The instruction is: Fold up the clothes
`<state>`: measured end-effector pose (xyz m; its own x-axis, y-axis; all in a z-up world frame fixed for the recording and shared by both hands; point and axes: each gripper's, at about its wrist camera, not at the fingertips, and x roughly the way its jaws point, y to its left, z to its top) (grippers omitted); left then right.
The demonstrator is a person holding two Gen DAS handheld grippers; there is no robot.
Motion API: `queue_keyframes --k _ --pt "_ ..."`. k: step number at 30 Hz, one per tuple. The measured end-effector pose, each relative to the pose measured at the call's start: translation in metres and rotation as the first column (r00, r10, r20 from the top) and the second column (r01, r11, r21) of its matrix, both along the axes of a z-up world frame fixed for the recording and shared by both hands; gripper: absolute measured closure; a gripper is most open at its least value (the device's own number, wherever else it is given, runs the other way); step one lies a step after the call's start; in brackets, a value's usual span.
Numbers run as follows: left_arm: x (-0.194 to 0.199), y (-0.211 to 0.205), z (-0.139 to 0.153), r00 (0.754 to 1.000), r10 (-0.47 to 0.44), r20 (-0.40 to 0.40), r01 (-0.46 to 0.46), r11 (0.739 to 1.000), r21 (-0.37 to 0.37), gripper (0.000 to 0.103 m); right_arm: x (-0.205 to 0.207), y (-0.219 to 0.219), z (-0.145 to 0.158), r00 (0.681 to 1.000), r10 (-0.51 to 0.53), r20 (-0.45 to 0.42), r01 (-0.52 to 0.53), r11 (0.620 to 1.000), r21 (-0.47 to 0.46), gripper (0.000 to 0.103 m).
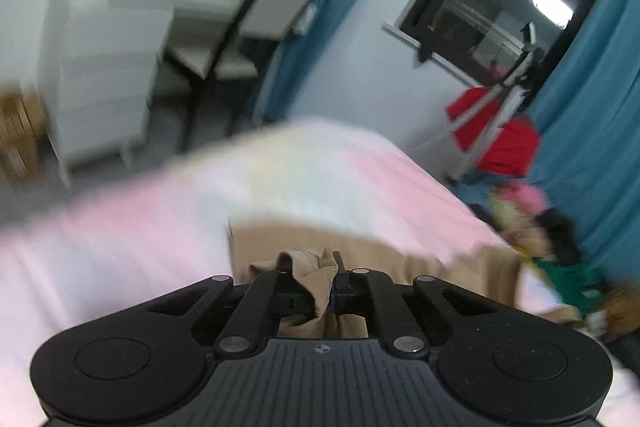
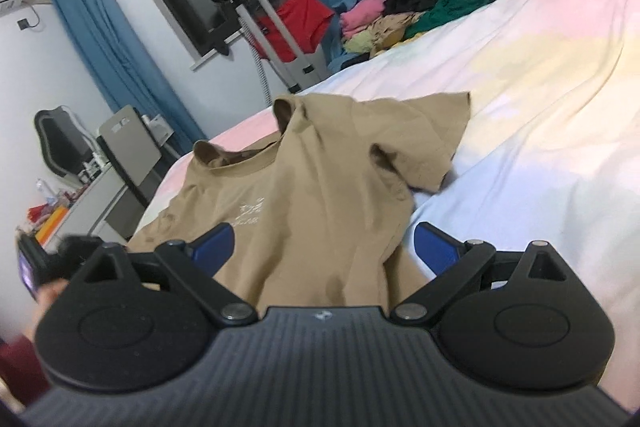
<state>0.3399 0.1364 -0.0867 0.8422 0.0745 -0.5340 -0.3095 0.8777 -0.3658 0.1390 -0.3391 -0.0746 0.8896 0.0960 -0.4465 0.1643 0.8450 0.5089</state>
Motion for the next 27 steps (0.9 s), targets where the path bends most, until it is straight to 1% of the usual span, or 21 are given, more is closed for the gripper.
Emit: queue_keyframes --k 2,3,5,7,8,9,10,12,13,15,16,19,21,24,27 --pt "0.011 0.0 0.013 0.998 0.051 -0.034 -0.047 0.991 0.122 0.097 0.002 -0.003 -0.001 1.0 -0.009 -0.004 0.009 1.0 -0.001 0.005" --pt "0.017 0.0 0.013 0.997 0.056 -0.051 -0.048 0.989 0.142 0.097 0.003 -0.004 -0.002 1.0 -0.012 -0.008 0.012 1.0 0.002 0.005" --pt "0.016 -0.001 0.009 0.997 0.032 -0.07 -0.022 0.991 0.133 0.094 0.004 -0.005 -0.003 1.0 -0.011 -0.009 0.011 1.0 -0.007 0.005" --pt "0.011 -0.003 0.005 0.997 0.014 -0.08 -0.005 0.993 0.116 0.085 0.003 -0.006 -0.002 1.0 -0.015 -0.002 0.015 1.0 -0.023 0.005" --pt "0.005 -0.005 0.004 0.996 0.005 -0.087 0.005 0.993 0.114 0.075 0.002 -0.006 -0.001 1.0 -0.016 0.003 0.016 1.0 -0.027 0.005" --pt "-0.001 -0.008 0.003 0.996 -0.005 -0.093 0.016 0.993 0.114 0.068 0.001 -0.006 0.0 1.0 -0.016 0.008 0.016 0.999 -0.031 0.005" --pt "-0.01 -0.012 0.005 0.996 -0.015 -0.09 0.026 0.992 0.125 0.064 0.001 -0.007 0.0 1.0 -0.016 0.012 0.016 0.999 -0.035 0.005" --pt "-0.028 -0.021 0.01 0.996 -0.036 -0.083 0.048 0.988 0.148 0.045 0.0 -0.005 0.002 1.0 -0.012 0.02 0.013 0.999 -0.051 0.005" --pt "-0.038 -0.026 0.012 0.996 -0.054 -0.075 0.066 0.983 0.169 0.042 0.0 -0.004 0.003 1.0 -0.01 0.024 0.012 0.998 -0.06 0.005" --pt "-0.07 -0.037 0.021 0.993 -0.106 -0.052 0.114 0.972 0.203 0.031 -0.001 -0.002 0.004 0.999 -0.007 0.032 0.01 0.997 -0.081 0.005" --pt "-0.086 -0.043 0.025 0.99 -0.132 -0.041 0.138 0.966 0.218 0.029 -0.002 -0.001 0.005 0.999 -0.004 0.036 0.008 0.995 -0.095 0.005" --pt "-0.144 -0.059 0.035 0.978 -0.209 -0.005 0.205 0.955 0.213 0.024 -0.005 0.005 0.007 0.999 0.0 0.052 0.008 0.989 -0.145 0.005" --pt "-0.179 -0.068 0.036 0.971 -0.238 0.015 0.229 0.946 0.231 0.014 -0.008 0.008 0.009 0.998 0.004 0.062 0.007 0.984 -0.18 0.005" --pt "-0.228 -0.086 0.036 0.959 -0.279 0.049 0.258 0.932 0.254 0.004 -0.013 0.013 0.011 0.997 0.026 0.067 -0.012 0.978 -0.209 0.005" --pt "-0.265 -0.099 0.032 0.946 -0.315 0.071 0.287 0.92 0.266 0.001 -0.02 0.016 0.012 0.997 0.036 0.068 -0.021 0.976 -0.219 0.005"
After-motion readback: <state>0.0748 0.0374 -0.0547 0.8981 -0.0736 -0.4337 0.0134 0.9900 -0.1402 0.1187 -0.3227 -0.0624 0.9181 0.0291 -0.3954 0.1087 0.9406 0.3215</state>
